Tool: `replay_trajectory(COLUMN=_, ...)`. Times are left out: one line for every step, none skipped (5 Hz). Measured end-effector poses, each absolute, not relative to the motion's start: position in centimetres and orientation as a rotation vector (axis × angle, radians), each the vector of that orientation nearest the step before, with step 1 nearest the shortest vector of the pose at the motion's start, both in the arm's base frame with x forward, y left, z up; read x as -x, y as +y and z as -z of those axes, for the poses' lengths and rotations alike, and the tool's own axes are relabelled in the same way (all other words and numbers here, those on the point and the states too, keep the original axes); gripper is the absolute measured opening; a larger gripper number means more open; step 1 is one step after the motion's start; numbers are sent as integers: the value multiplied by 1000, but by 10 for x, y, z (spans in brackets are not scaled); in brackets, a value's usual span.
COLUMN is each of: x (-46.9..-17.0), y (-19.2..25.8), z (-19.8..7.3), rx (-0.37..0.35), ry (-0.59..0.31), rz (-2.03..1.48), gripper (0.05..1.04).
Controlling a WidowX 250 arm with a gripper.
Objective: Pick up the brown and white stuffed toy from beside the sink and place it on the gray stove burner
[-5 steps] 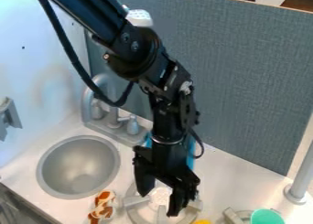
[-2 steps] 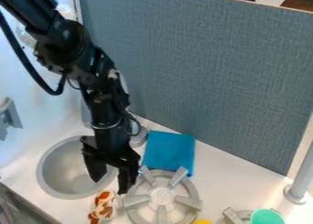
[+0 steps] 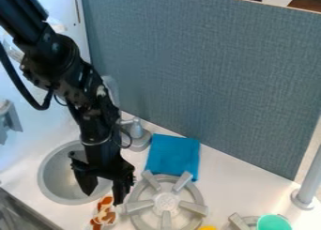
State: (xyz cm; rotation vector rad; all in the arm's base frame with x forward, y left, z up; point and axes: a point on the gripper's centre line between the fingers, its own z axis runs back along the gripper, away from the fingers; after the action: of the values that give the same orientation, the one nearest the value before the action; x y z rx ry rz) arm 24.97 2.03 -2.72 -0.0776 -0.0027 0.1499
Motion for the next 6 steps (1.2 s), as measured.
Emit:
replay_trajectory(x=-247, y=27, z=33, rx=90, ry=-50, rz=-288, gripper=1000)
replay_trajectory(x=-252, y=35, z=33, rx=68, ry=-87, rz=-380, gripper=1000)
replay_trajectory(x=-251, y=45, z=48, rx=55, ry=-61, rz=-450, gripper=1000)
replay_trajectory(x=-256, y=47, z=57, rx=59, ry=-44, rz=-482, gripper=1000)
replay_trajectory(x=-255, y=46, z=71, rx=63, ry=-11, rz=-529, gripper=1000)
replay_trajectory(x=-261, y=43, z=79, rx=96, ry=-30, rz=-585, gripper=1000)
